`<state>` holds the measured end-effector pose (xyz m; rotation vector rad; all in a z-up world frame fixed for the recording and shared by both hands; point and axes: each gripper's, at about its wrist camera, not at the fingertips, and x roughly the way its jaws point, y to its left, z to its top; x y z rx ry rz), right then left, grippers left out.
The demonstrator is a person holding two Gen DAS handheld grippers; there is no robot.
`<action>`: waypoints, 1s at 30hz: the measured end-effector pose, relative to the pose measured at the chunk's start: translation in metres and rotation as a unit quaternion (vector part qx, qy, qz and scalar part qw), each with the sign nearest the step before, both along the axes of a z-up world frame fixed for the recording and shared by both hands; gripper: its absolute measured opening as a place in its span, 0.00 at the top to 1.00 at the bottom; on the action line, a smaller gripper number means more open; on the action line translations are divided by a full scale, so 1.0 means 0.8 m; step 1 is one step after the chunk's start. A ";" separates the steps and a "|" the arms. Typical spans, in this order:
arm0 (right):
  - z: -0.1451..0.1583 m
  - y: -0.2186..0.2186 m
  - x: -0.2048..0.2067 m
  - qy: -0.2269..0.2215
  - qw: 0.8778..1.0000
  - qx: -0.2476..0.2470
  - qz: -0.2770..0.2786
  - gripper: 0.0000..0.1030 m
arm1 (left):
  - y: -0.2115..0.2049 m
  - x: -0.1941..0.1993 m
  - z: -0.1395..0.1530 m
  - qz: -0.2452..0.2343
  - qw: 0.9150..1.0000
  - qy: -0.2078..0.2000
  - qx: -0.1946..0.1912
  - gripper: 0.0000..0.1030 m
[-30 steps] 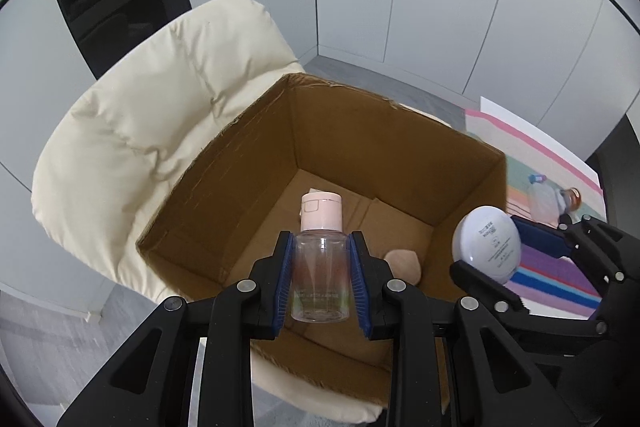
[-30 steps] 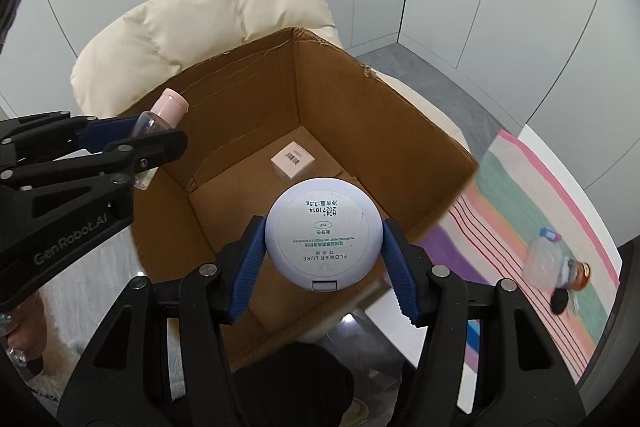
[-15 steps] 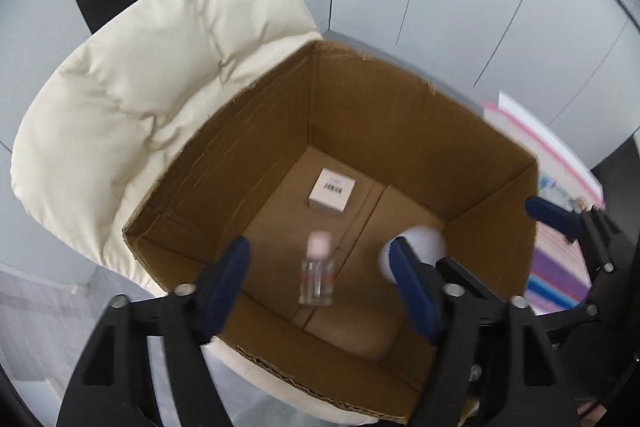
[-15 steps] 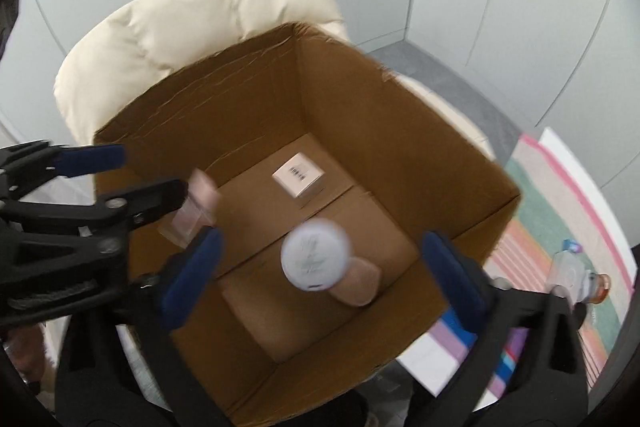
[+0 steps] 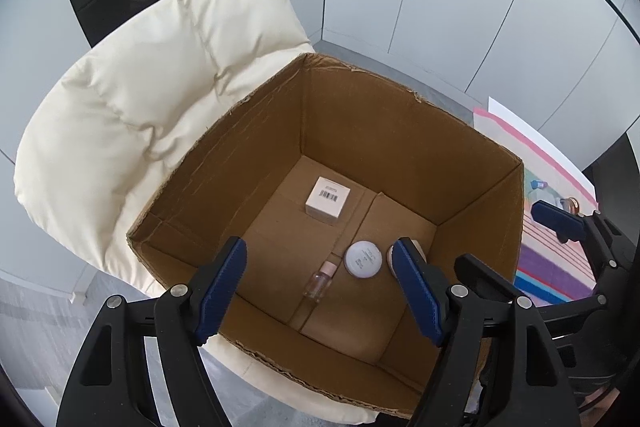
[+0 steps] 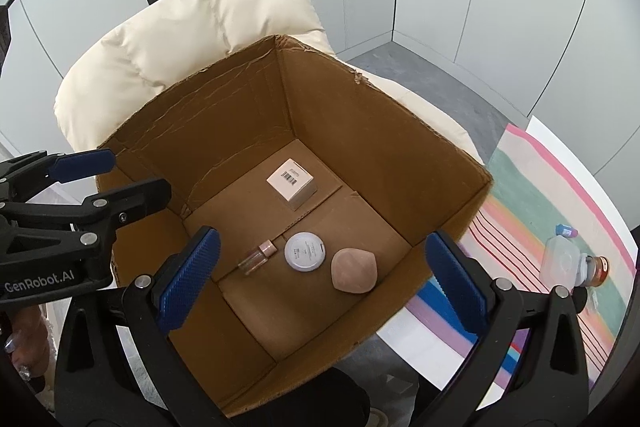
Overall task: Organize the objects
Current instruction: 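Withdraw both tools from the box back toward the table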
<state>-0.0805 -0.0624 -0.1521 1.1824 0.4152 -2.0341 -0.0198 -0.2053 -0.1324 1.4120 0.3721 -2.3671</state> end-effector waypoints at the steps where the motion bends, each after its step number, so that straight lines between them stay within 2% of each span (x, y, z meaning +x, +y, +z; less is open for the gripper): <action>1: 0.001 0.002 0.001 0.000 1.000 0.001 -0.003 0.00 | 0.001 0.001 0.001 -0.002 1.000 0.001 0.000 0.25; 11: 0.011 0.033 0.010 -0.010 0.999 0.016 -0.031 0.00 | 0.005 0.020 0.004 0.000 1.000 -0.008 0.009 0.25; 21: 0.042 0.068 0.055 -0.002 0.999 0.010 -0.035 0.00 | 0.035 0.066 0.015 -0.012 1.000 -0.008 0.001 0.25; 30: 0.054 0.101 0.090 0.000 0.999 0.006 -0.044 0.00 | 0.053 0.110 0.021 -0.011 1.000 -0.007 0.004 0.25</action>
